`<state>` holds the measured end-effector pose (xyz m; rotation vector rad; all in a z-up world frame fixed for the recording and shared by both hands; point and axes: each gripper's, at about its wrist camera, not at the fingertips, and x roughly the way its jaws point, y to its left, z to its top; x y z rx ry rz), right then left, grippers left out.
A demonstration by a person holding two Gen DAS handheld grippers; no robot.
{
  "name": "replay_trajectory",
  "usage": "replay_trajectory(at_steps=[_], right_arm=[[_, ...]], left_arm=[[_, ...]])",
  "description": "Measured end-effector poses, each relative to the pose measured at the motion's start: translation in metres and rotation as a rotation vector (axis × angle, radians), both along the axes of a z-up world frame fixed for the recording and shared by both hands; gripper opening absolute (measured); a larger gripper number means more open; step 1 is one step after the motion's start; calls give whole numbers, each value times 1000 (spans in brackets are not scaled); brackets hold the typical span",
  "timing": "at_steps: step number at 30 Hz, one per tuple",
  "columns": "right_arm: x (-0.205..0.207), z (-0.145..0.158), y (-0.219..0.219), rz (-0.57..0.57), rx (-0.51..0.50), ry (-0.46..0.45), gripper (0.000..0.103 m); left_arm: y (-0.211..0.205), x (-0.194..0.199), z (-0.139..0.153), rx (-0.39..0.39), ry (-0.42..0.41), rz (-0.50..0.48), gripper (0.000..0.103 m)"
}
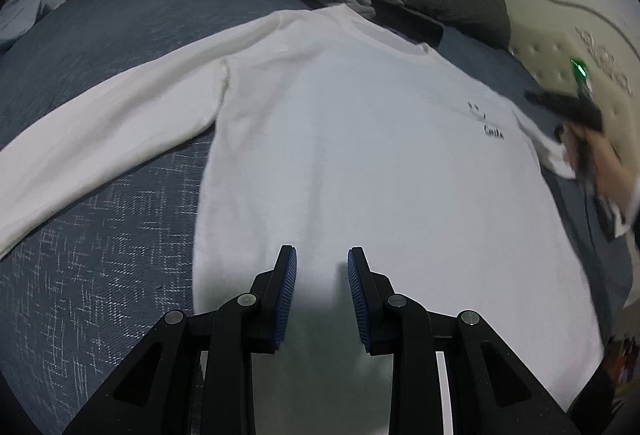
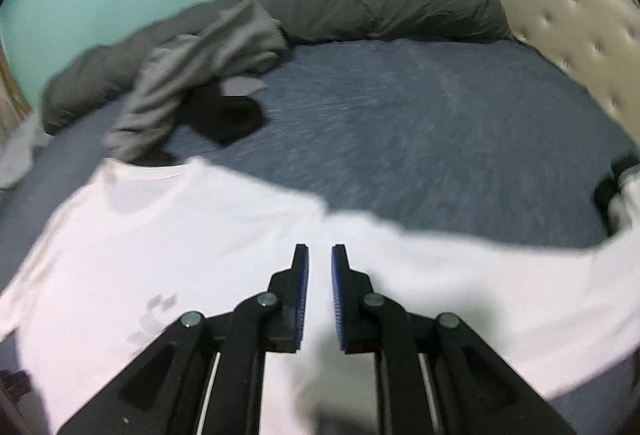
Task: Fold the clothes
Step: 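Pinch the shirt near the collar with the right tool and release, then move the left tool to the white sleeve cuff and grasp it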
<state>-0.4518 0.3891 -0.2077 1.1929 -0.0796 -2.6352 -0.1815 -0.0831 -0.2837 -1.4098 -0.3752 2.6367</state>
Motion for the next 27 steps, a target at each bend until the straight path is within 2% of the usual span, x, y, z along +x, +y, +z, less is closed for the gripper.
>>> replay_trajectory(at_steps=[2, 4, 9, 13, 16, 23, 27], right_arm=[[32, 2, -8, 27, -70, -9, 21], [64, 2, -21, 68, -137, -14, 22], [143, -3, -78, 200, -201, -43, 25], [185, -9, -107, 223, -267, -72, 28], [214, -14, -117, 185, -313, -67, 32], [237, -33, -138, 194, -364, -103, 33], [240, -32, -145, 221, -404, -86, 34]], left_arm=[[-4, 2, 0, 18, -2, 16, 29], [-9, 6, 0, 36, -4, 33, 29], [-17, 19, 0, 53, -3, 77, 29], [-24, 34, -1, 46, -2, 105, 29], [-30, 46, -1, 27, 0, 127, 29], [-59, 71, 10, 32, 0, 208, 29], [-79, 78, 22, -3, -9, 231, 29]])
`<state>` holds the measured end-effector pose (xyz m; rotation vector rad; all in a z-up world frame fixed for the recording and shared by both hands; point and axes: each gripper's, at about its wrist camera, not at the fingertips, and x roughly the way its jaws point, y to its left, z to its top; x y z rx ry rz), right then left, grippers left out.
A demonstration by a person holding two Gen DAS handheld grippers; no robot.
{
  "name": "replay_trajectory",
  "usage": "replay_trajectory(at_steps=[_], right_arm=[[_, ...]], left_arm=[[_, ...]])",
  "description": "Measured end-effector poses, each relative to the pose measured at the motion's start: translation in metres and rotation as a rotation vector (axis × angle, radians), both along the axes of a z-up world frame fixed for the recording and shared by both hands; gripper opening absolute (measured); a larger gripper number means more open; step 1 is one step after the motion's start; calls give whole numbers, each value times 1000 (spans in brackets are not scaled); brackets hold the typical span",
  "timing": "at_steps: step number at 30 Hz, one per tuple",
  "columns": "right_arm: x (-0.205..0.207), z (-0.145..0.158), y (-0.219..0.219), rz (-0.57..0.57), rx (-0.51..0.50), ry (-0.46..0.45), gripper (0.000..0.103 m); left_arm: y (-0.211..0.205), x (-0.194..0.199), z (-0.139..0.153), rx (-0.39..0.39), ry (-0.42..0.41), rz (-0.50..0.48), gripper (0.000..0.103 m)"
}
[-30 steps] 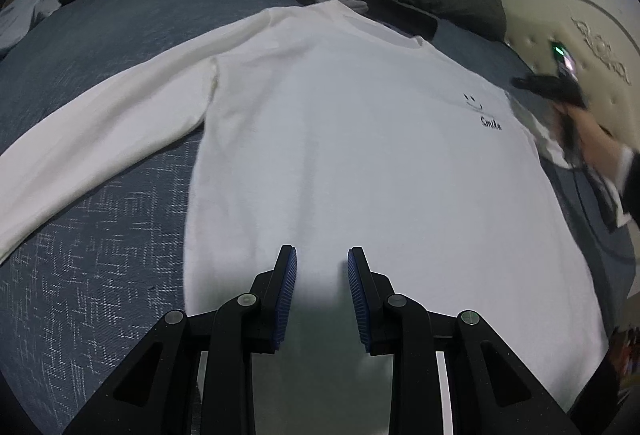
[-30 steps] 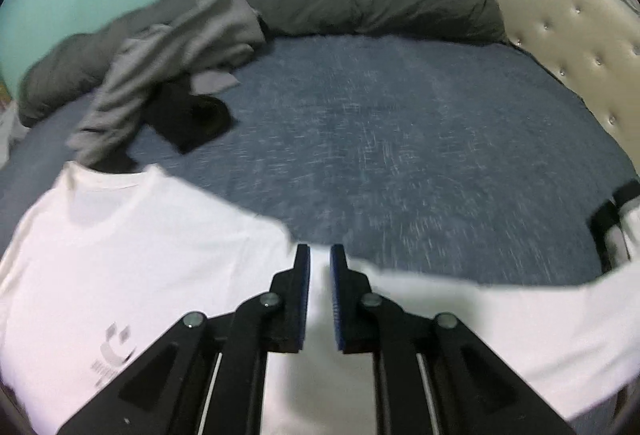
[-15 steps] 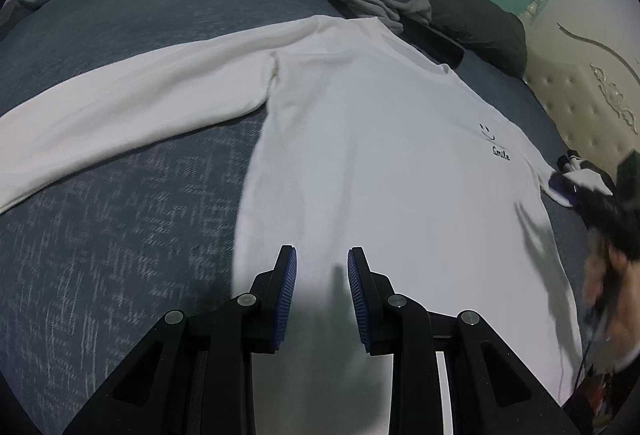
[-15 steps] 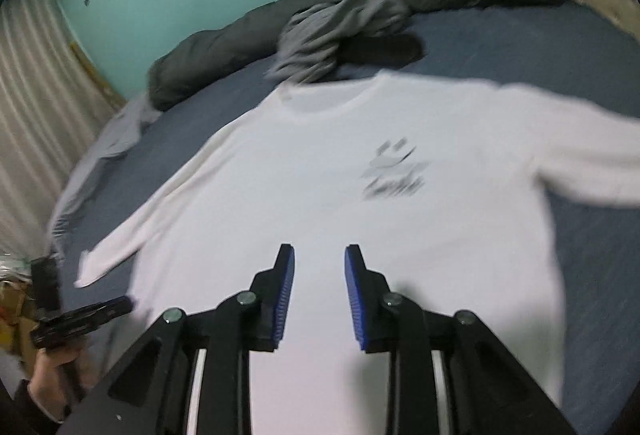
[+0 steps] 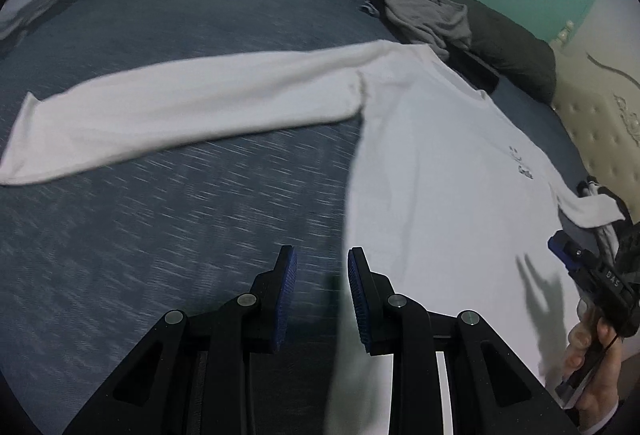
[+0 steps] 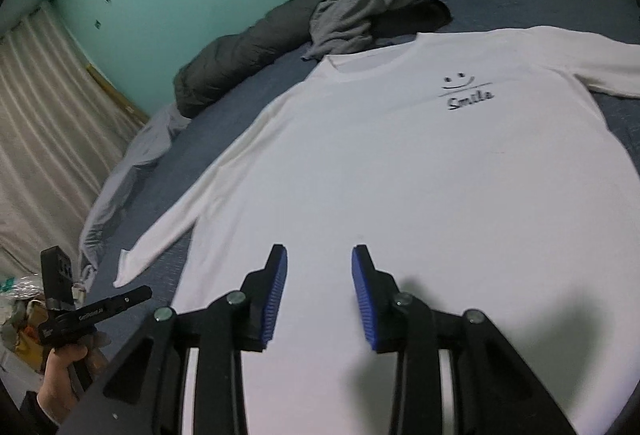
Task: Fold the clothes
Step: 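Move the left tool to the white sleeve cuff and grasp it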
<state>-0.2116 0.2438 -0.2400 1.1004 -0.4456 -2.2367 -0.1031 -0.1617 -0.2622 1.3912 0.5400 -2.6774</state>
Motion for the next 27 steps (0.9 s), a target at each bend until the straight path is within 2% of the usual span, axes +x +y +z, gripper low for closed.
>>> replay_trajectory(at_steps=[2, 3, 4, 5, 6, 11, 13, 18, 21, 27], right_arm=[[0, -1, -2, 9, -7, -1, 34], [0, -1, -3, 12, -12, -1, 34], [0, -1, -1, 9, -25, -3, 34], [0, -1, 0, 5, -41, -7, 34], [-1, -2, 2, 1, -65, -15, 34], [-5, 0, 5, -16, -72, -5, 34], [-7, 0, 6, -26, -79, -6, 34], [-9, 0, 7, -35, -94, -11, 34], [-10, 1, 7, -26, -93, -6, 34], [-14, -5, 10, -35, -112, -25, 34]], left_arm=[[-15, 0, 6, -23, -14, 16, 31], [-24, 0, 9, -30, -18, 26, 36], [-33, -2, 12, -41, -24, 34, 49], [-43, -4, 15, -54, -30, 42, 57], [-53, -6, 18, -67, -36, 49, 60], [-105, -18, 32, -147, -64, 95, 60], [-128, -18, 33, -139, -67, 137, 60], [-180, -17, 25, -160, -114, 230, 60], [-197, -17, 19, -201, -138, 253, 60], [-233, -11, 9, -215, -170, 332, 60]])
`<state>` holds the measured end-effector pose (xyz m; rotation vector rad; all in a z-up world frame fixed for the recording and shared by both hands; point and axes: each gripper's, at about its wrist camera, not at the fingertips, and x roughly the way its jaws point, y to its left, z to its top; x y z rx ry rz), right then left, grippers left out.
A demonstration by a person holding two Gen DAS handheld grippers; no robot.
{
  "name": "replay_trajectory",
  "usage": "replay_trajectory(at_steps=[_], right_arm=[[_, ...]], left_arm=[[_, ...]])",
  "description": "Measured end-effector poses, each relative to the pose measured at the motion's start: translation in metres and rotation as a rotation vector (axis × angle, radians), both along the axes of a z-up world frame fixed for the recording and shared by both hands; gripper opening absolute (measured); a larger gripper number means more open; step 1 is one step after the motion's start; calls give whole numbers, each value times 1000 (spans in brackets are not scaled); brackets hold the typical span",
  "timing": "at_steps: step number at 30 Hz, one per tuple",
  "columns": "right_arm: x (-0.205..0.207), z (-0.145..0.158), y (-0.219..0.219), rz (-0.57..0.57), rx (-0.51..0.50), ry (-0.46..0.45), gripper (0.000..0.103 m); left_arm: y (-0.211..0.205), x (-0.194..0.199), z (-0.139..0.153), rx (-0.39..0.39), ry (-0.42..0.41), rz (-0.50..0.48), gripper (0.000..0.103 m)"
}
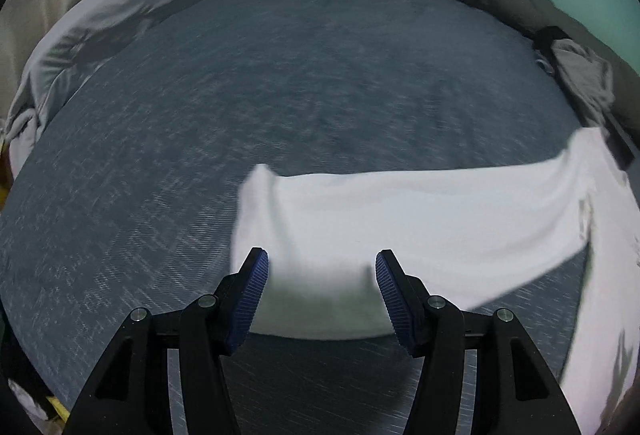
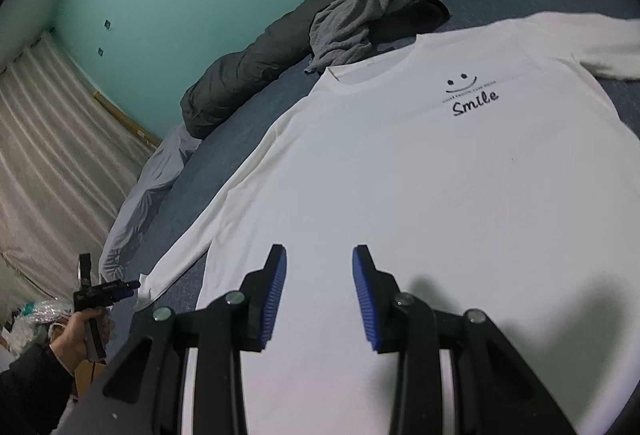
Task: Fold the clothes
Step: 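Move the left tool to the white sleeve cuff and grasp it, then lift the sleeve with the left tool, lay it across the shirt body, open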
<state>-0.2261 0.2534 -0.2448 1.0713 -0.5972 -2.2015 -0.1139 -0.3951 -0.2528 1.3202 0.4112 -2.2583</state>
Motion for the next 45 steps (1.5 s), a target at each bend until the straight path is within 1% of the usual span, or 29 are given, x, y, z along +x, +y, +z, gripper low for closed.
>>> replay_trajectory(at_steps=[3, 7, 10, 13, 15, 17, 18, 20, 21, 26, 31, 33, 36, 40, 42, 45], right_arm=[[-1, -3, 0, 0, -10, -11, 34], [-2, -3, -1, 3, -11, -7, 34], [-2, -3, -2, 11, -21, -6, 34], [-3, -4, -2, 15, -23, -5, 34], [-3, -4, -3, 16, -21, -6, 34], [-3, -6, -3, 17, -19, -8, 34], [-4, -7, -3, 17, -17, -9, 34], [-4, -8, -3, 18, -16, -11, 34], [-4, -8, -3, 19, -16, -11, 34], [-4, -9, -2, 18, -16, -10, 34], [-5, -10, -2, 21, -14, -11, 34], [-5, -10, -2, 23, -13, -11, 34], [-7, -11, -3, 25, -13, -15, 34], [-8, -14, -2, 22, -11, -23, 34], [-9, -15, -2, 22, -8, -24, 34], [-9, -16, -4, 26, -4, -25, 34]], left_arm=[[-12, -1, -9, -4, -28, 43, 60], [-27, 1, -16, 2, -27, 91, 60], [-31, -3, -22, -1, -43, 90, 60], [-29, -8, -25, 0, -39, 70, 60], [-25, -12, -27, -3, -47, 48, 53], [-20, -16, -28, -13, -57, 24, 28], [-17, -18, -28, -22, -60, 12, 23], [-14, -22, -24, -41, -60, -4, 7], [-13, -23, -22, -51, -57, -8, 5], [-17, -24, 3, -115, -14, 5, 5], [-29, -29, 40, -183, 40, 39, 4], [-38, -30, 52, -198, 62, 57, 4], [-41, -40, 65, -225, 75, 65, 4], [-56, -52, 75, -224, 92, 89, 4], [-66, -55, 69, -194, 84, 104, 4], [-73, -57, 52, -126, 52, 130, 4]])
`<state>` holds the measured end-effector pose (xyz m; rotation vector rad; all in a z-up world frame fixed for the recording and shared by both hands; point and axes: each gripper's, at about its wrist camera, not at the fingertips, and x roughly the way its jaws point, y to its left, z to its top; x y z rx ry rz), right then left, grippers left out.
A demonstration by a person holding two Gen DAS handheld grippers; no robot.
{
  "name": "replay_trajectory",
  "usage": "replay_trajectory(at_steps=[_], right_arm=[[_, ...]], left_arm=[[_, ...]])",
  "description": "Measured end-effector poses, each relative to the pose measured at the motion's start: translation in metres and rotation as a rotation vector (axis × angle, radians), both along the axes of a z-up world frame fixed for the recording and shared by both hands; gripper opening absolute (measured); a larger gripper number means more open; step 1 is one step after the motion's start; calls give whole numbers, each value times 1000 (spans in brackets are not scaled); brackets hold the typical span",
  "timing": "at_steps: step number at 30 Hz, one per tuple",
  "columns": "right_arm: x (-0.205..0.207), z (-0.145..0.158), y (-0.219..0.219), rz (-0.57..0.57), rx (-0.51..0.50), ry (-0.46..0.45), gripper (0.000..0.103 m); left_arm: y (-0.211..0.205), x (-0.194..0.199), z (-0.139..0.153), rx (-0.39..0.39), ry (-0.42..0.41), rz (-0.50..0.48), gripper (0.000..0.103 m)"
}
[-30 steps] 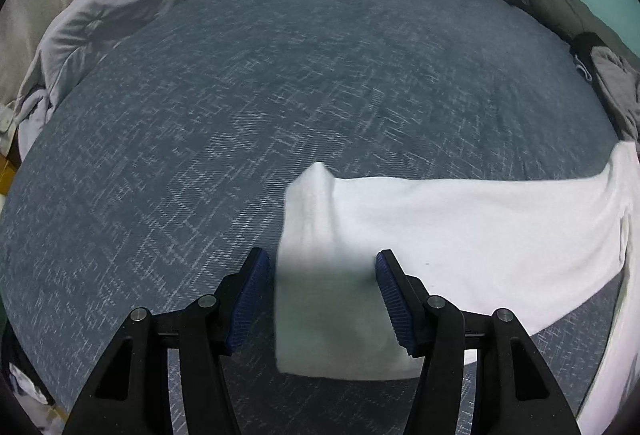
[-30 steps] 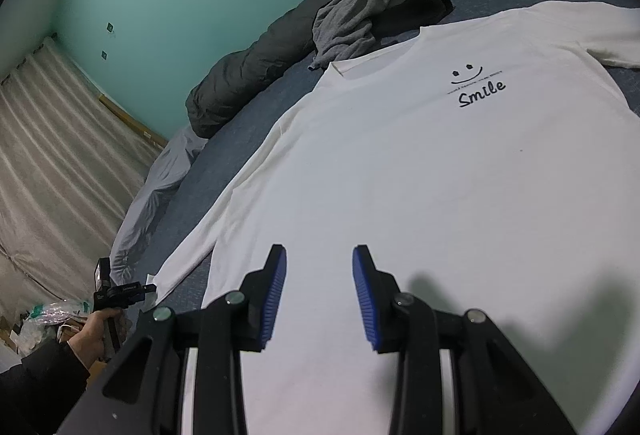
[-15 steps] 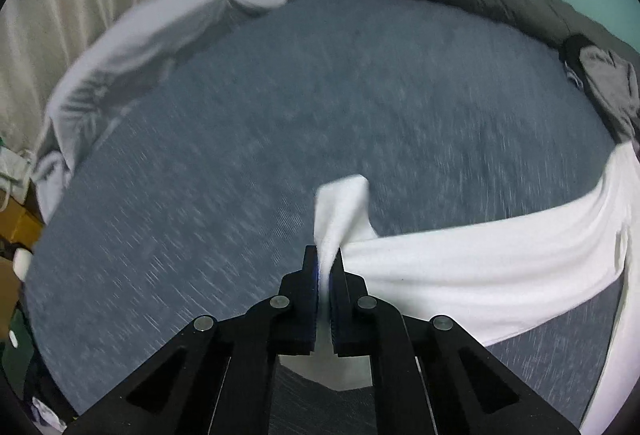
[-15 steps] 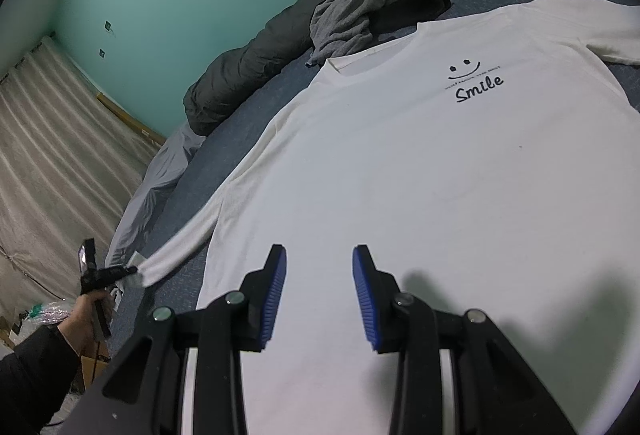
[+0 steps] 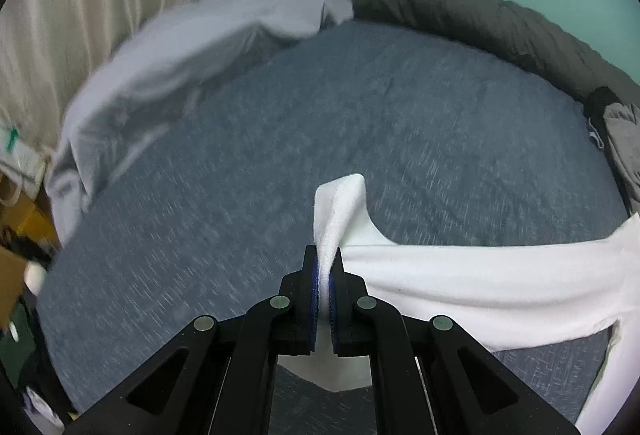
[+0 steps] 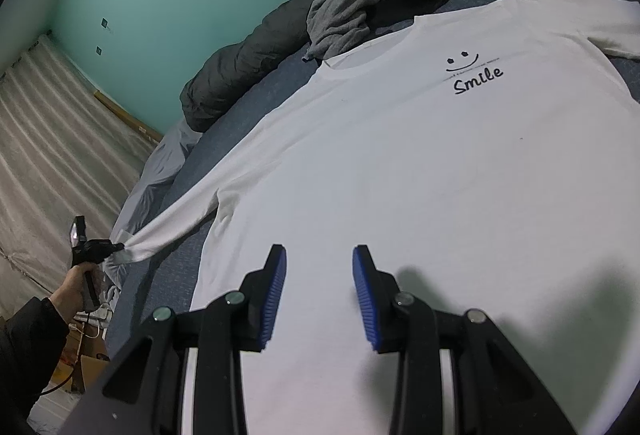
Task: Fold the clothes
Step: 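Lift the sleeve with the left tool, lay it across the shirt body, open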
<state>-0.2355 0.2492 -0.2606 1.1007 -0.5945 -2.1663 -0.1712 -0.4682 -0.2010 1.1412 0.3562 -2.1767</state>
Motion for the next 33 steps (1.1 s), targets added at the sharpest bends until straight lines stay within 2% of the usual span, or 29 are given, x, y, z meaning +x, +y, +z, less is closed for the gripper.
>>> replay_trajectory(at_steps=[6, 9, 16, 20, 23, 26, 31, 33], right_arm=[[-1, -1, 0, 3, 3, -3, 34], [0, -2, -2, 6, 7, -4, 34], [2, -2, -5, 15, 10, -1, 34], [3, -1, -6, 17, 10, 8, 34], [3, -1, -7, 21, 12, 9, 34], [3, -2, -8, 23, 17, 10, 34], [2, -3, -9, 24, 24, 9, 34], [2, -3, -9, 27, 25, 8, 34]], left_arm=[[-15, 14, -40, 122, -11, 55, 7], [-22, 22, -44, 144, 5, 75, 8], [-30, 38, -26, 84, 20, 105, 13], [-42, 39, -25, 78, 35, 100, 13], [-40, 32, -26, 87, 28, 76, 16], [-36, 23, -28, 92, 12, 47, 25], [-32, -1, -37, 78, -30, 0, 26], [-29, -11, -44, 74, -54, -25, 31]])
